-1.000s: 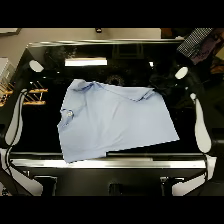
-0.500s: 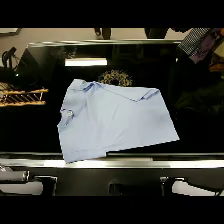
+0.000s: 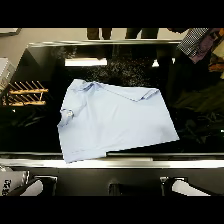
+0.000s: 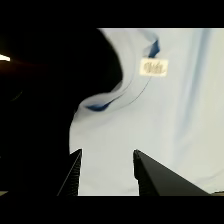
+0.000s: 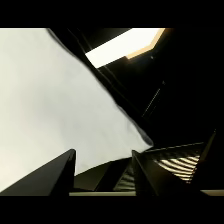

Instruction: Fold the clothes and pants, and hang the long-sleeved shirts on hangers.

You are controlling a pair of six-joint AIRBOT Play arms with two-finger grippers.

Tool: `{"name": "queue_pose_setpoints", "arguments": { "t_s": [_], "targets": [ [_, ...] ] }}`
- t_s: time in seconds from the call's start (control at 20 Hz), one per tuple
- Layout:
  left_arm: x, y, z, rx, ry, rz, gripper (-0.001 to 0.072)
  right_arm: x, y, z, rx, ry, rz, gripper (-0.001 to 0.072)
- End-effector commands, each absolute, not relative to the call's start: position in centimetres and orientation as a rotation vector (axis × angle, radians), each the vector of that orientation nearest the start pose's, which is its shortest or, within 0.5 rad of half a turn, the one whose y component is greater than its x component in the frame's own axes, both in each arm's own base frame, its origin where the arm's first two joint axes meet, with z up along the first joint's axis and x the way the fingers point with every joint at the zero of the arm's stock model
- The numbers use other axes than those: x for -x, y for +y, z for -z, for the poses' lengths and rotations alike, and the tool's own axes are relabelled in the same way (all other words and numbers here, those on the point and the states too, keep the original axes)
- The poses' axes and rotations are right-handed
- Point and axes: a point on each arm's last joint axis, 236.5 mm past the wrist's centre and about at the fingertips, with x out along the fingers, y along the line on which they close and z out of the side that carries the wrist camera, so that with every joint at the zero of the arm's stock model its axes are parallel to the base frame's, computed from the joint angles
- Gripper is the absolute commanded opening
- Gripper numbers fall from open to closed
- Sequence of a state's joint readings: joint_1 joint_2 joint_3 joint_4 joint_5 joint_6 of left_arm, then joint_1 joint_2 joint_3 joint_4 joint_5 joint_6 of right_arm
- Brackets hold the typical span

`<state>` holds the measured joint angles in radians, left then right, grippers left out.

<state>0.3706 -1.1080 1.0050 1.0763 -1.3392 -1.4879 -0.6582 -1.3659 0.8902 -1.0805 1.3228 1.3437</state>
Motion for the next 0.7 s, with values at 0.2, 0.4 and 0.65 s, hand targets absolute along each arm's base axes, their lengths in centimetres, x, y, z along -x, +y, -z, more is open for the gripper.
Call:
{"name": "queue_pose_setpoints", "arguments": {
  "t_s": [0.2, 0.4, 0.65],
  "targets": [
    [-29.7, 0.7, -1.1, 0.655, 1.304, 0.026, 0.0382, -27.2, -8.3, 9.0, -0.832, 1.482, 0.082, 0.0427],
    [-29.8, 0.7, -1.1, 0.655, 1.302, 0.025, 0.0382, -27.3, -8.9, 9.2, -0.808, 1.469, 0.099, 0.0426],
    [-29.9, 0.8, -1.1, 0.654, 1.296, 0.022, 0.0382, -26.6, -7.7, 10.6, -0.854, 1.511, 0.067, 0.0426]
  ]
}}
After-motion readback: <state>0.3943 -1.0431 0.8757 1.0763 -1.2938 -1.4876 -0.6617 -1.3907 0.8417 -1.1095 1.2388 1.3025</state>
